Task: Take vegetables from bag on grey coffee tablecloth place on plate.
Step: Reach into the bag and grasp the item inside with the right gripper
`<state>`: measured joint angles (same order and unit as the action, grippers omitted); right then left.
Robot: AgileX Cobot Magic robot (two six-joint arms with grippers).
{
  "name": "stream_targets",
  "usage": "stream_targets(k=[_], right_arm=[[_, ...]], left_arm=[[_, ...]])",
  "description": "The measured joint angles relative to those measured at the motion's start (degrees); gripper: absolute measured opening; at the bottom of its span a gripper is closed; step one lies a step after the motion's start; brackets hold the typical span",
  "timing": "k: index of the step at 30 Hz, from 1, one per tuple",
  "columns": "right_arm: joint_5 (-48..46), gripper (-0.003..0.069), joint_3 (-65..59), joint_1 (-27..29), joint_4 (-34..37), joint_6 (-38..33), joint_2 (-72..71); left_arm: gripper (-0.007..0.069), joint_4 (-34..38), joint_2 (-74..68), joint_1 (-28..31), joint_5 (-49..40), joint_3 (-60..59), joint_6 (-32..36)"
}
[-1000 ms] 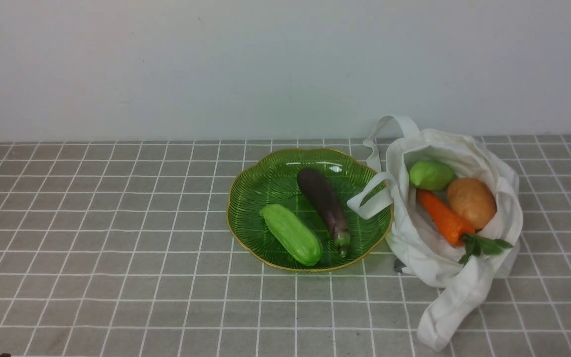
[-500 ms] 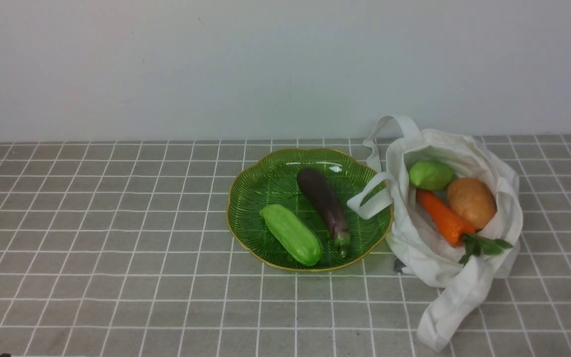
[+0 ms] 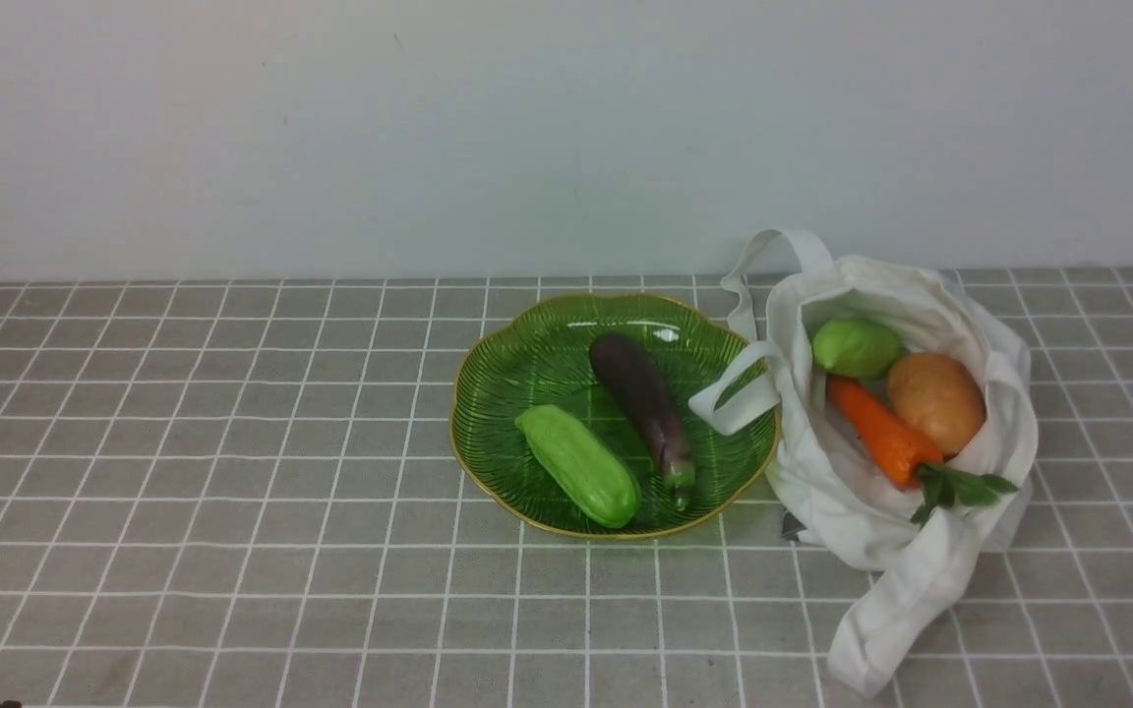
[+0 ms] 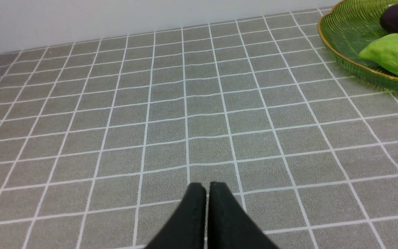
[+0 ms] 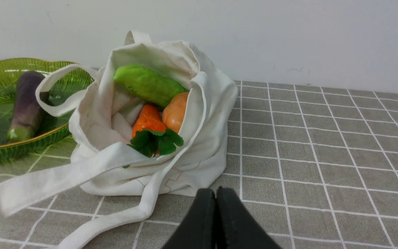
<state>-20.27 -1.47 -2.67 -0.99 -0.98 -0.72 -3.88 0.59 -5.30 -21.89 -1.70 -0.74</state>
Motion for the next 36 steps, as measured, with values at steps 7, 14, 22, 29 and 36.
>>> stream_targets(k=[7, 14, 22, 29, 36], right_arm=[[3.7, -0.0015, -0.1, 0.0, 31.3, 18.7, 0.0], [4.8, -0.0015, -0.1, 0.0, 49.1, 22.6, 0.0], [0.1, -0.0015, 6.3, 0.0, 47.6, 4.9, 0.0], [-8.7, -0.0015, 28.9, 0.0, 31.3, -7.1, 14.3], [-24.9, -0.0013, 37.7, 0.0, 12.4, -1.2, 38.6]], left_arm=[[-0.0005, 0.0, 0.0, 0.0, 0.0, 0.0, 0.0], [-0.0005, 0.0, 0.0, 0.0, 0.0, 0.0, 0.0], [-0.0005, 0.0, 0.0, 0.0, 0.0, 0.0, 0.0], [-0.0005, 0.0, 0.0, 0.0, 0.0, 0.0, 0.0], [-0.0005, 0.0, 0.0, 0.0, 0.0, 0.0, 0.0]])
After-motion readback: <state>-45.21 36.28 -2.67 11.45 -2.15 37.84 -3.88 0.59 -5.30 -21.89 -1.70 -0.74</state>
